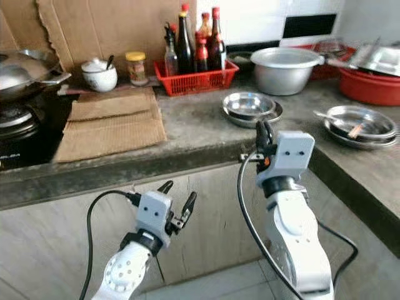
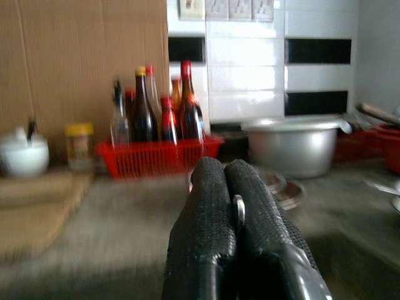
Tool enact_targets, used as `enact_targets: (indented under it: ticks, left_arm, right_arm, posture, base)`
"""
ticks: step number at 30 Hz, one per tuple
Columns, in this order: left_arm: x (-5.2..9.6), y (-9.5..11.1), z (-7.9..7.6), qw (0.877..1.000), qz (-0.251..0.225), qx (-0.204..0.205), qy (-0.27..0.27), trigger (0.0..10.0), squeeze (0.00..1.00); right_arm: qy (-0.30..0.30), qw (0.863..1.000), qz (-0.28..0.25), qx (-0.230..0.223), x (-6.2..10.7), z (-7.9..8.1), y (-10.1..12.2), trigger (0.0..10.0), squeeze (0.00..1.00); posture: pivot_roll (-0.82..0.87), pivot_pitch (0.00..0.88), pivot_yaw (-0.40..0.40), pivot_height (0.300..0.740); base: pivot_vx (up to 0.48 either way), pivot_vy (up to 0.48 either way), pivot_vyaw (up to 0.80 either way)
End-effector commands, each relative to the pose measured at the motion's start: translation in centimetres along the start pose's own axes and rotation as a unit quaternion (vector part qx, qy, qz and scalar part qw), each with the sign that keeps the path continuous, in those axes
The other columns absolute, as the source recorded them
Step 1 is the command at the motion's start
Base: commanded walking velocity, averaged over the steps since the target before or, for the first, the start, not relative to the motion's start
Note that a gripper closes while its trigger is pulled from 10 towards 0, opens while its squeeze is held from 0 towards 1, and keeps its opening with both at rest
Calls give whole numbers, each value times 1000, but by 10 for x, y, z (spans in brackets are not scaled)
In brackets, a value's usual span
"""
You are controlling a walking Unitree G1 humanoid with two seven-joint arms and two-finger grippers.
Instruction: Kitchen organization
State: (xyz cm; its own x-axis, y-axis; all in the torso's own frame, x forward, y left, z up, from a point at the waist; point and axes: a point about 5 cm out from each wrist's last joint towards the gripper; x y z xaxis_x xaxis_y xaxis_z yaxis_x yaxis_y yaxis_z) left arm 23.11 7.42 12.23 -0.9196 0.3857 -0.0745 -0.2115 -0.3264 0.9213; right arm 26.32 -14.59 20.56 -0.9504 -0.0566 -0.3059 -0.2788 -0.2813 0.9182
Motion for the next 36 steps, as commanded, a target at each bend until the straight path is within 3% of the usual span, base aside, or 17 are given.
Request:
enact_targets:
  ticks: [1, 6, 16, 17, 18, 29, 36]
  left_arm:
    - [0, 2, 0, 1000, -5, 1, 1, 10000, 0]
    - [0, 2, 0, 1000, -4, 1, 2, 10000, 0]
    - [0, 2, 1, 1000, -2, 2, 1, 10000, 0]
    - [0, 0, 0, 1000, 2, 0, -1, 10000, 0]
    - [1, 0, 0, 1000, 3, 1, -2, 10000, 0]
    - [4, -3, -3, 1000, 12, 16, -14, 10000, 0]
    - [5, -5, -4, 999, 19, 28, -19, 10000, 0]
  right_arm:
    - [3, 999, 32, 13, 6, 0, -13, 0, 0]
    - [4, 997, 79, 28, 19, -2, -32, 0, 0]
    - [-4, 993, 111, 37, 31, -4, -44, 0, 0]
    - [-5, 993, 113, 38, 32, -3, -45, 863, 0]
    - [-4, 993, 115, 39, 32, -3, -46, 10000, 0]
    - [1, 990, 136, 33, 41, 1, -52, 10000, 0]
    - [-6, 989, 146, 34, 43, 2, -54, 10000, 0]
  posture:
    - [183, 0, -39, 740]
    - [182, 0, -38, 740]
    - [185, 0, -39, 740]
    - [184, 0, -39, 740]
    - [183, 0, -35, 740]
    - [180, 0, -29, 740]
    - [177, 0, -29, 740]
  base:
    - [-319, 0, 0]
    - [-319, 0, 0]
    - [-297, 0, 0]
    - [0, 0, 0]
    - [0, 0, 0]
    - [0, 0, 0]
    - [0, 117, -800]
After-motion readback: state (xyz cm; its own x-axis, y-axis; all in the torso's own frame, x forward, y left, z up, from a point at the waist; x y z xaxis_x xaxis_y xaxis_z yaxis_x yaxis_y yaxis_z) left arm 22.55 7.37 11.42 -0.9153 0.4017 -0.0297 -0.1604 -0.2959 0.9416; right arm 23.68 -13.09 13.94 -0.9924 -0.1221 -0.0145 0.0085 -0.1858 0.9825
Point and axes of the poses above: a point about 5 cm out from each wrist's last joint towards the gripper, its own x axis pointing back from the gripper into the wrist, its own y axis along the axis of the wrist's last joint, z = x × y, and after that the axes turned 13 degrees about -x, right-handed
